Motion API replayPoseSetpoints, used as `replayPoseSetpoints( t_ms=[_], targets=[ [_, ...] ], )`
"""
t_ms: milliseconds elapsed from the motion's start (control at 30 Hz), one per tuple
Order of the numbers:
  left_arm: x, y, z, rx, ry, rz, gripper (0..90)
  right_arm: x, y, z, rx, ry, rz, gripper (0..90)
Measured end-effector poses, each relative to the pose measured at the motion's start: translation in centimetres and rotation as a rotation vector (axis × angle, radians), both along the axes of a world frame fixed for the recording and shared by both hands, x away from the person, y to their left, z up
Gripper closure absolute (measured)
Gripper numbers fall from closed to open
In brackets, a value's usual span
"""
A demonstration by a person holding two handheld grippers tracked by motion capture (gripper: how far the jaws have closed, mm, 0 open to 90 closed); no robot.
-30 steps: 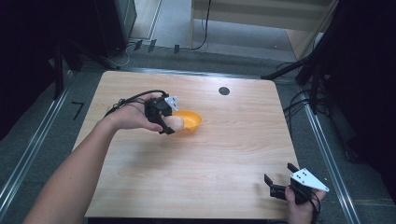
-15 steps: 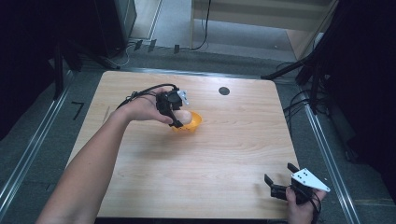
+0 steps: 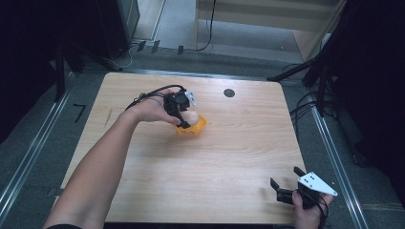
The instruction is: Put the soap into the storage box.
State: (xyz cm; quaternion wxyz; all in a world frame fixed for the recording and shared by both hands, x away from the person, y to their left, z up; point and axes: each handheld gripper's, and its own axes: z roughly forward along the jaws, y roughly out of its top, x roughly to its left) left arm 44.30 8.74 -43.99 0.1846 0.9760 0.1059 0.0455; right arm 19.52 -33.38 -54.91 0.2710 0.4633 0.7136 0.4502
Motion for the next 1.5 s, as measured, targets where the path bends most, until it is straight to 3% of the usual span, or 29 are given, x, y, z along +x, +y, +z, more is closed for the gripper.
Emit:
replayPoseSetpoints(
  t_ms=[533,1233,1500],
  targets=[
    [1.0,-0.4,-1.4,0.013,0.066,0.011,32.7,0.0,0.0,0.0,0.004,0.002,-0.001,0.0],
    [0.4,-0.9,-1.5,0.032,0.054,0.029,32.1,0.0,0.0,0.0,0.004,-0.001,0.003,0.0],
    [0.2,-1.1,-1.6,0.041,0.030,0.019,31.9,0.0,0.0,0.0,0.006,0.001,0.003,0.0]
  ],
)
